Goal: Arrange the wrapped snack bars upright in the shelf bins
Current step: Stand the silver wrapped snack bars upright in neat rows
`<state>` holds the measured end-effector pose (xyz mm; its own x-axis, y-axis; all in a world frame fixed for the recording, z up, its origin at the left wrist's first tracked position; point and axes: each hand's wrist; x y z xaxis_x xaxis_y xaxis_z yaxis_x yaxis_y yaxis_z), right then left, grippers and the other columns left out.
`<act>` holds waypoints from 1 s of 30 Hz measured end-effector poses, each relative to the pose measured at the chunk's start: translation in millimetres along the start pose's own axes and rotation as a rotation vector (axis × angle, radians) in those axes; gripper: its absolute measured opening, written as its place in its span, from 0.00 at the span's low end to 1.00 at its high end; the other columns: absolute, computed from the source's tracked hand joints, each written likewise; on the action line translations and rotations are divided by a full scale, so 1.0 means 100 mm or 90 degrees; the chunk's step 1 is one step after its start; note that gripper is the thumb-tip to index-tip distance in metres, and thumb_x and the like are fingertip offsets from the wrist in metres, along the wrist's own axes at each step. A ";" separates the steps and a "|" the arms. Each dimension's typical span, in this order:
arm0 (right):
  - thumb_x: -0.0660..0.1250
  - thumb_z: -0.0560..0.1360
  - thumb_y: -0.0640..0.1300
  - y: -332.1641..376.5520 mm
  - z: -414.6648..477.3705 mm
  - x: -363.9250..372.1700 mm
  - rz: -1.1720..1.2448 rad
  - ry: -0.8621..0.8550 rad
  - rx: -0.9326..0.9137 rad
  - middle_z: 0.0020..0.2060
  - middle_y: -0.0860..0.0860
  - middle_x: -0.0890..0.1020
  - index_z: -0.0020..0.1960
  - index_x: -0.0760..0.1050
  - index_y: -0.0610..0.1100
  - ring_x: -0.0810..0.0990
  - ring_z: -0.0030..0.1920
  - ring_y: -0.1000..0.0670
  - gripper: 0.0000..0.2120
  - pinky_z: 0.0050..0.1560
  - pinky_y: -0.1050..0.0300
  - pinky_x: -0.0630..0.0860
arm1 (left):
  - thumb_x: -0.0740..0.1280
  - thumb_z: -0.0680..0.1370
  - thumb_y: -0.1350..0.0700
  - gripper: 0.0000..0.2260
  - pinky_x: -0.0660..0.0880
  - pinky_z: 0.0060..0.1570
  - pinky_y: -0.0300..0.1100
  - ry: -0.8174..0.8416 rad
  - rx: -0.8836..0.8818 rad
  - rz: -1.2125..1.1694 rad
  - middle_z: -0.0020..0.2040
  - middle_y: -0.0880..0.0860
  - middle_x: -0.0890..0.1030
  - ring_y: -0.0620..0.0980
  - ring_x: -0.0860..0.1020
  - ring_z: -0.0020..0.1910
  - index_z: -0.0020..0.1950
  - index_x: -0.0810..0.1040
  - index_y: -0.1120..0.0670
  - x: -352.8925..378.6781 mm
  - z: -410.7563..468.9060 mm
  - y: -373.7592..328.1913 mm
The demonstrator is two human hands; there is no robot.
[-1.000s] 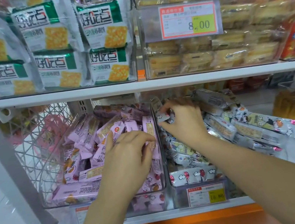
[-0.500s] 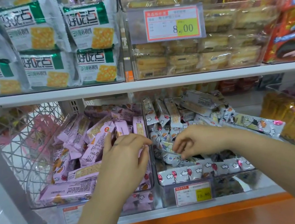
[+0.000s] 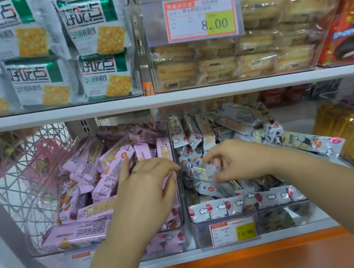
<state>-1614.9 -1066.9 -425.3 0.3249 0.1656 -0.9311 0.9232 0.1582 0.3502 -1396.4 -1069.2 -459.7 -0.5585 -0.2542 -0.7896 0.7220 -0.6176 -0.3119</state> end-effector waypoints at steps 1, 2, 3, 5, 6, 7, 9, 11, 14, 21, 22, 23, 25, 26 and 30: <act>0.69 0.73 0.48 -0.01 -0.08 -0.05 0.033 -0.053 -0.001 0.42 0.57 0.73 0.66 0.71 0.49 0.72 0.34 0.60 0.22 0.35 0.67 0.68 | 0.65 0.76 0.55 0.07 0.49 0.70 0.53 0.000 0.003 0.001 0.50 0.41 0.81 0.45 0.77 0.53 0.51 0.80 0.46 0.01 0.00 -0.02; 0.69 0.73 0.47 -0.02 -0.17 -0.09 0.071 -0.102 0.000 0.42 0.56 0.72 0.65 0.71 0.51 0.72 0.34 0.59 0.21 0.35 0.67 0.69 | 0.66 0.76 0.56 0.07 0.50 0.70 0.53 0.001 0.007 0.003 0.50 0.41 0.81 0.46 0.77 0.52 0.51 0.80 0.46 0.01 0.00 -0.03; 0.69 0.73 0.46 -0.04 -0.26 -0.13 0.112 -0.145 0.002 0.42 0.54 0.72 0.62 0.72 0.53 0.72 0.34 0.58 0.18 0.35 0.66 0.72 | 0.66 0.76 0.56 0.07 0.50 0.70 0.54 0.002 0.011 0.008 0.50 0.41 0.81 0.46 0.77 0.52 0.51 0.80 0.46 0.01 0.00 -0.04; 0.70 0.72 0.45 -0.08 -0.44 -0.18 0.161 -0.231 0.008 0.42 0.52 0.72 0.54 0.74 0.54 0.73 0.35 0.56 0.12 0.37 0.66 0.74 | 0.66 0.76 0.56 0.07 0.51 0.71 0.55 0.007 0.009 0.015 0.50 0.42 0.81 0.47 0.78 0.52 0.51 0.81 0.46 0.02 0.00 -0.07; 0.71 0.72 0.45 -0.10 -0.52 -0.20 0.161 -0.278 0.015 0.42 0.51 0.73 0.51 0.75 0.53 0.74 0.35 0.56 0.10 0.38 0.67 0.73 | 0.67 0.76 0.56 0.07 0.51 0.71 0.56 0.010 0.008 0.016 0.50 0.42 0.81 0.47 0.78 0.52 0.51 0.81 0.46 0.02 0.00 -0.07; 0.71 0.71 0.45 -0.13 -0.59 -0.22 0.158 -0.325 0.025 0.41 0.52 0.74 0.50 0.75 0.53 0.73 0.34 0.57 0.10 0.39 0.67 0.73 | 0.68 0.75 0.57 0.07 0.51 0.71 0.57 0.013 0.011 0.018 0.50 0.42 0.81 0.47 0.78 0.52 0.51 0.81 0.47 0.01 0.00 -0.08; 0.72 0.71 0.44 -0.18 -0.72 -0.27 0.177 -0.419 0.038 0.41 0.51 0.75 0.49 0.75 0.53 0.73 0.33 0.59 0.10 0.39 0.67 0.74 | 0.69 0.75 0.58 0.08 0.51 0.71 0.58 0.014 0.015 0.020 0.50 0.42 0.81 0.47 0.78 0.52 0.51 0.81 0.47 0.01 0.00 -0.09; 0.72 0.71 0.41 -0.22 -0.79 -0.31 0.228 -0.501 0.038 0.41 0.49 0.75 0.48 0.74 0.51 0.73 0.33 0.59 0.10 0.38 0.65 0.74 | 0.69 0.75 0.58 0.08 0.50 0.70 0.56 0.016 0.014 0.020 0.50 0.42 0.81 0.47 0.79 0.52 0.50 0.81 0.47 0.01 0.00 -0.10; 0.72 0.71 0.40 -0.22 -0.73 -0.31 0.275 -0.574 0.027 0.44 0.47 0.75 0.45 0.72 0.49 0.76 0.36 0.54 0.09 0.39 0.64 0.76 | 0.69 0.74 0.58 0.08 0.50 0.70 0.55 0.014 0.012 0.021 0.50 0.42 0.81 0.47 0.78 0.52 0.50 0.81 0.47 0.00 -0.01 -0.10; 0.74 0.70 0.43 -0.10 0.01 -0.03 0.269 -0.634 0.132 0.43 0.46 0.79 0.39 0.72 0.49 0.80 0.41 0.53 0.10 0.43 0.62 0.78 | 0.64 0.76 0.55 0.07 0.51 0.71 0.55 -0.006 0.010 0.011 0.50 0.41 0.81 0.46 0.78 0.53 0.50 0.81 0.46 -0.01 -0.01 -0.07; 0.74 0.70 0.44 -0.10 0.11 0.01 0.258 -0.637 0.150 0.40 0.46 0.80 0.38 0.73 0.47 0.80 0.42 0.49 0.10 0.45 0.56 0.78 | 0.65 0.76 0.56 0.07 0.50 0.70 0.53 -0.014 0.010 0.007 0.49 0.41 0.81 0.46 0.78 0.52 0.50 0.81 0.46 -0.02 -0.01 -0.06; 0.74 0.70 0.45 -0.10 0.19 0.04 0.245 -0.633 0.165 0.38 0.46 0.81 0.38 0.73 0.46 0.80 0.43 0.46 0.09 0.45 0.54 0.77 | 0.66 0.76 0.56 0.07 0.49 0.70 0.51 -0.018 0.006 0.002 0.49 0.41 0.81 0.47 0.78 0.52 0.50 0.81 0.46 -0.02 -0.01 -0.05; 0.73 0.71 0.46 -0.09 0.27 0.07 0.222 -0.618 0.183 0.36 0.48 0.81 0.38 0.74 0.44 0.79 0.41 0.47 0.09 0.41 0.58 0.73 | 0.65 0.76 0.55 0.07 0.46 0.70 0.48 -0.021 0.000 -0.007 0.50 0.41 0.81 0.46 0.77 0.53 0.50 0.81 0.46 -0.04 -0.01 -0.05; 0.73 0.71 0.46 -0.10 0.28 0.07 0.206 -0.608 0.181 0.35 0.49 0.80 0.39 0.74 0.44 0.79 0.39 0.48 0.09 0.40 0.60 0.70 | 0.64 0.77 0.54 0.08 0.46 0.70 0.47 -0.022 0.001 -0.010 0.50 0.41 0.81 0.45 0.76 0.53 0.50 0.81 0.45 -0.03 -0.01 -0.04; 0.71 0.73 0.48 -0.14 0.26 0.05 0.166 -0.540 0.190 0.33 0.49 0.79 0.42 0.79 0.40 0.78 0.35 0.50 0.10 0.40 0.62 0.70 | 0.64 0.75 0.54 0.07 0.49 0.69 0.51 -0.021 0.016 -0.007 0.48 0.41 0.81 0.45 0.78 0.51 0.49 0.81 0.45 -0.04 -0.03 -0.03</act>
<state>-1620.8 -1093.9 -437.6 0.4611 -0.6238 -0.6311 0.7764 -0.0606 0.6273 -1395.7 -1064.1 -457.0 -0.5800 -0.2720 -0.7679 0.7055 -0.6390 -0.3065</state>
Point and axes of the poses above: each hand's wrist, its own z-axis towards the middle knuckle, its own x-axis out of the palm, y = z × x
